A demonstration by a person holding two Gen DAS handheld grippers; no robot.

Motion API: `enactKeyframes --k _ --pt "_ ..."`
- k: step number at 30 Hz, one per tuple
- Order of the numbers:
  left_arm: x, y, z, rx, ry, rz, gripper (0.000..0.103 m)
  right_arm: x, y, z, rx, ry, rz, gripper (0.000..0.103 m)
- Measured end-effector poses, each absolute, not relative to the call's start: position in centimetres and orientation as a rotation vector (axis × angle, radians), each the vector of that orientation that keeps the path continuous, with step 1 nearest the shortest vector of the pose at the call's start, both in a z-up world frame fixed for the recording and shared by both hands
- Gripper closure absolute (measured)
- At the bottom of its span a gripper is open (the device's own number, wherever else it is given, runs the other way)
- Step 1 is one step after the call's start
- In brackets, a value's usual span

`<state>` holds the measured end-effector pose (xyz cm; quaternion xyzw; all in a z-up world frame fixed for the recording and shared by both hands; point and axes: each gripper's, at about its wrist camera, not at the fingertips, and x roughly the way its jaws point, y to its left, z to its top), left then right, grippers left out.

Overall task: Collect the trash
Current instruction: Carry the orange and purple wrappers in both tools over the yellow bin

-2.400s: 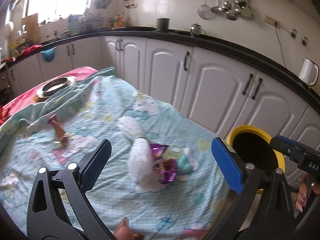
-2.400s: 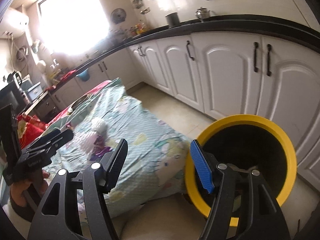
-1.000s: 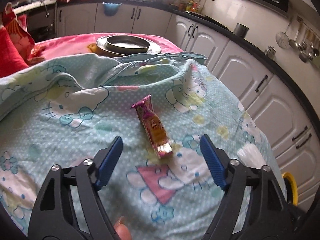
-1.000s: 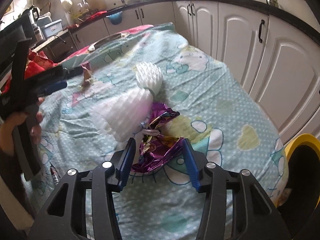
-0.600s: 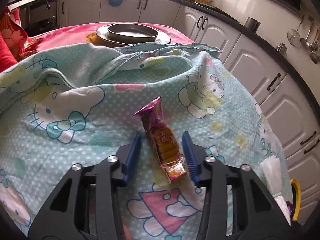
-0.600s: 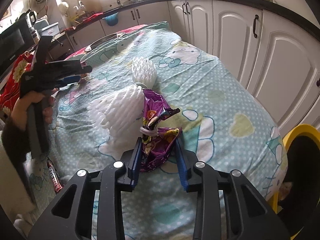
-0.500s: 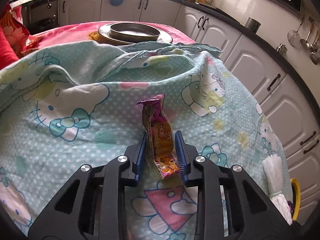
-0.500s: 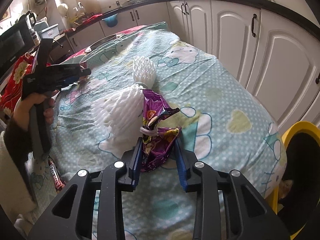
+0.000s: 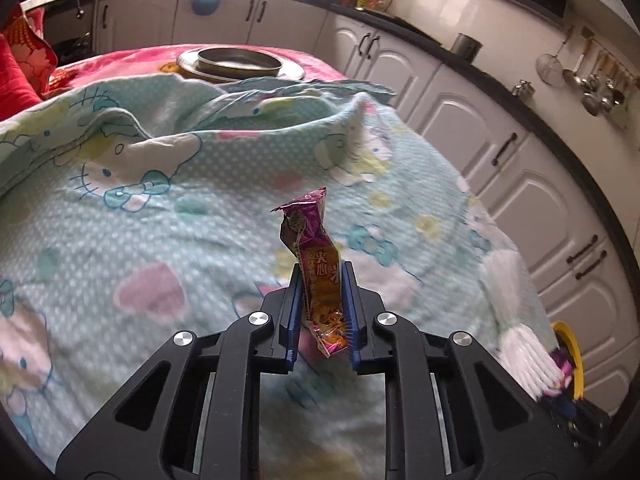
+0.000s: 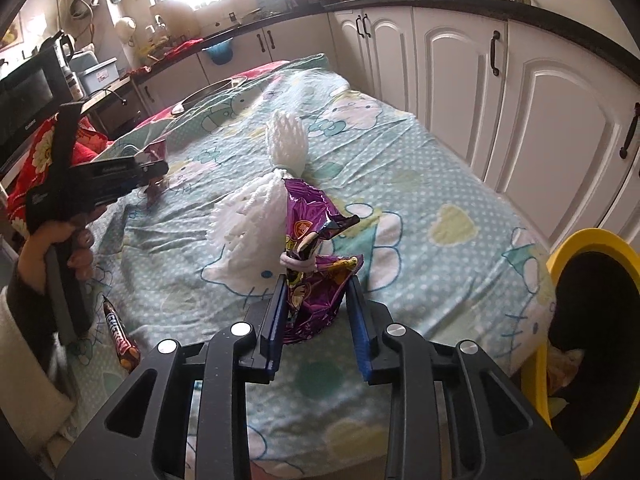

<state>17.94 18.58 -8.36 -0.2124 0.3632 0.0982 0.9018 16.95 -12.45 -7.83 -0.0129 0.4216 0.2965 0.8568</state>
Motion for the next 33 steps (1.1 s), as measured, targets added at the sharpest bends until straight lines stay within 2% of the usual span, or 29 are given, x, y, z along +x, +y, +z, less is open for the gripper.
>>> enactKeyframes --k 16,33 --pt "14.9 11.7 -3.1 -0.336 0.647 0.067 0.091 16.0 -16.3 -4.8 -0.010 0.819 0.604 0.076" --pt "14.8 5.2 -0.8 -0.250 0.612 -0.062 0.091 15.3 -21.8 -2.6 0.051 0.764 0.531 0.076"
